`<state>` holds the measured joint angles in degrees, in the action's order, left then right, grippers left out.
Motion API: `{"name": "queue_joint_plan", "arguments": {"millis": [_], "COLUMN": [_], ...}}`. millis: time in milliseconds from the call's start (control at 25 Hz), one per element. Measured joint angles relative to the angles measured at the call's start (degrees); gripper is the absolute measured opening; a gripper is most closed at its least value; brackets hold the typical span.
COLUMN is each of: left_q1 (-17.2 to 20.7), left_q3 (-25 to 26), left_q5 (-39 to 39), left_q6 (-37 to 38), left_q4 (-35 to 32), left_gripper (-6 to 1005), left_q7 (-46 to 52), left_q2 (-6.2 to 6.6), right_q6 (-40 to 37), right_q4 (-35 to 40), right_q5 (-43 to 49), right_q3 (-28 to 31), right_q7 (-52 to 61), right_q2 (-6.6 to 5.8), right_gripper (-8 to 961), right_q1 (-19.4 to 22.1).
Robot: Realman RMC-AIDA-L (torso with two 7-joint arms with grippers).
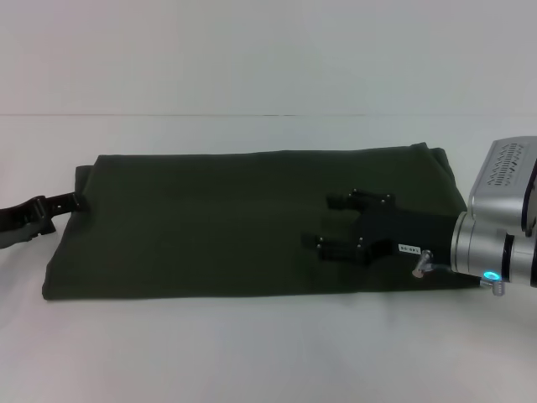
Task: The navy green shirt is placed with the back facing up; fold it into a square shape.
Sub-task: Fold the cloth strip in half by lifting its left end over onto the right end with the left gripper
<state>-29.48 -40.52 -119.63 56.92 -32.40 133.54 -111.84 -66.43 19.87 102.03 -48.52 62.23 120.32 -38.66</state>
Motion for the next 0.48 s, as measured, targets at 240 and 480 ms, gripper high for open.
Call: {"name": "queue_joint_plan", "arguments": {"millis": [240,480], "left_q1": [0.01,-0.02], "left_q3": [0.16,0.08], "left_q5": [-0.08,-0.14], "left_q6": [-0.63,-1.2], "left_q4": [0.22,0.76], "left_gripper": [866,868], "left_q7": [-0.62,-0.77], "left_q2": [-0.33,-0.53], "right_q6": [0.0,-0.02], "right_q4": [-0.12,-0.21], "right_q5": [-0.04,-0.08], "right_q3": [-0.03,-0.05], "right_q7": [-0.02,-0.01], "right_q2": [0.0,0.0], "right_gripper": [855,855], "right_q1": [-0.25,-0.38]}}
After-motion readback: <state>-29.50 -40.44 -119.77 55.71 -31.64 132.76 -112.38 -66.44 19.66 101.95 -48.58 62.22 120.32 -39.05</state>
